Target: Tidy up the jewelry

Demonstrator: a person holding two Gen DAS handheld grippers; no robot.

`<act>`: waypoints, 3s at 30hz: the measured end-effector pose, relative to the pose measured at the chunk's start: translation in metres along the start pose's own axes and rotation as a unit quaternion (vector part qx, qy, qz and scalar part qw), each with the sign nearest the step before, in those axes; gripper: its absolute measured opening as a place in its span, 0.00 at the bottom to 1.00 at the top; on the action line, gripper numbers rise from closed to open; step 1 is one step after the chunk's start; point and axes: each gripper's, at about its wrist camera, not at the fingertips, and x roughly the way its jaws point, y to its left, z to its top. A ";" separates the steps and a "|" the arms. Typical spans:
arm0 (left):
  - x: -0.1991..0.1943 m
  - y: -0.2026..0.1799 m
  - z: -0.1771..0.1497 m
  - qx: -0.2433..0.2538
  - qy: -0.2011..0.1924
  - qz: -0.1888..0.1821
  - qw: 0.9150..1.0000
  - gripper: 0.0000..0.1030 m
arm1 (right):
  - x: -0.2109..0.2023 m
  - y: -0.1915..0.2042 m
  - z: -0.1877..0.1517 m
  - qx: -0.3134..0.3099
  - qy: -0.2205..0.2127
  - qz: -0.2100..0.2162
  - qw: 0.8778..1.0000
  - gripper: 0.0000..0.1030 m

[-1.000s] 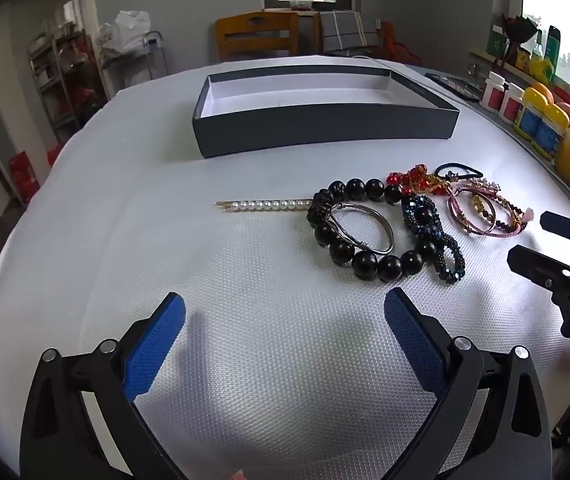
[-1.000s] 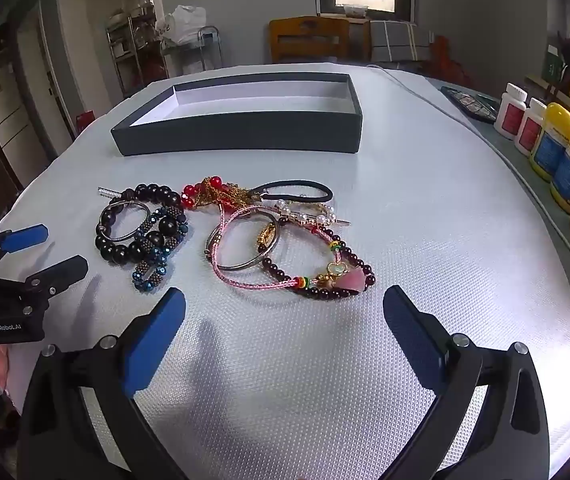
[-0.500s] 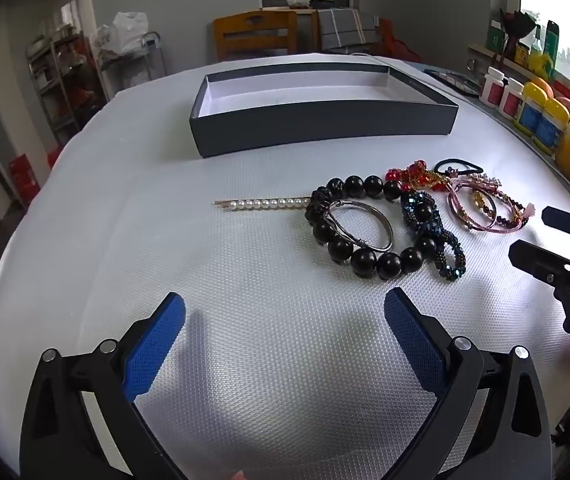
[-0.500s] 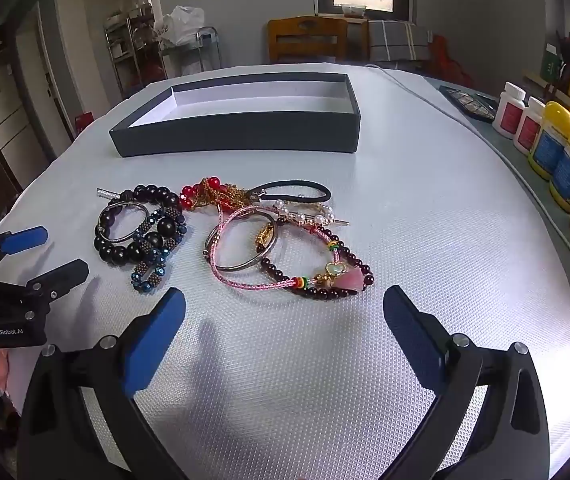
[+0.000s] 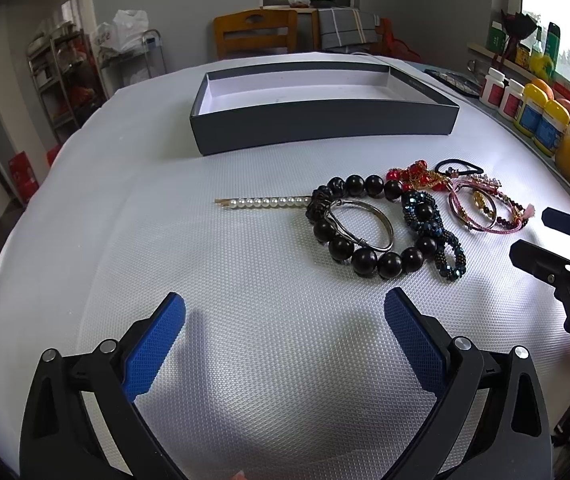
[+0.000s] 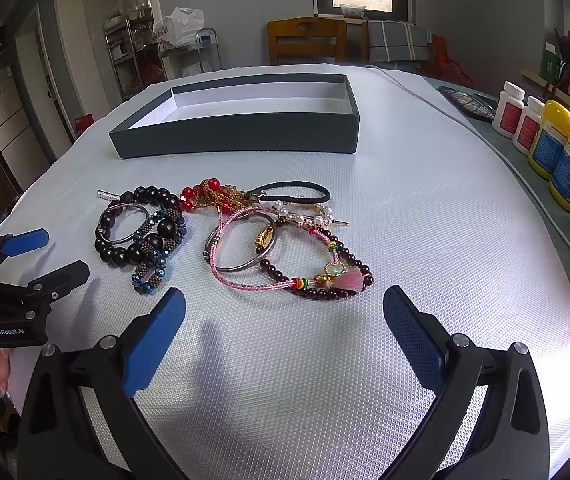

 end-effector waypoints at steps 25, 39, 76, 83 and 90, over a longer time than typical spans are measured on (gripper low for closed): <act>0.001 -0.001 -0.001 0.000 0.002 -0.001 1.000 0.98 | 0.000 -0.001 0.000 0.002 0.001 0.001 1.000 0.95; -0.001 -0.003 -0.002 -0.002 0.003 -0.002 1.000 0.98 | 0.000 -0.001 0.000 0.003 0.001 0.002 1.000 0.95; -0.024 0.013 0.027 0.026 -0.049 -0.074 0.996 0.98 | -0.023 -0.016 0.030 -0.035 -0.030 0.043 0.998 0.95; -0.020 0.003 0.056 0.064 -0.071 -0.035 0.995 0.98 | -0.014 -0.033 0.062 -0.059 -0.028 0.000 0.998 0.95; -0.005 0.000 0.081 0.051 -0.063 -0.064 0.995 0.98 | 0.024 -0.058 0.089 -0.020 0.022 0.023 0.999 0.90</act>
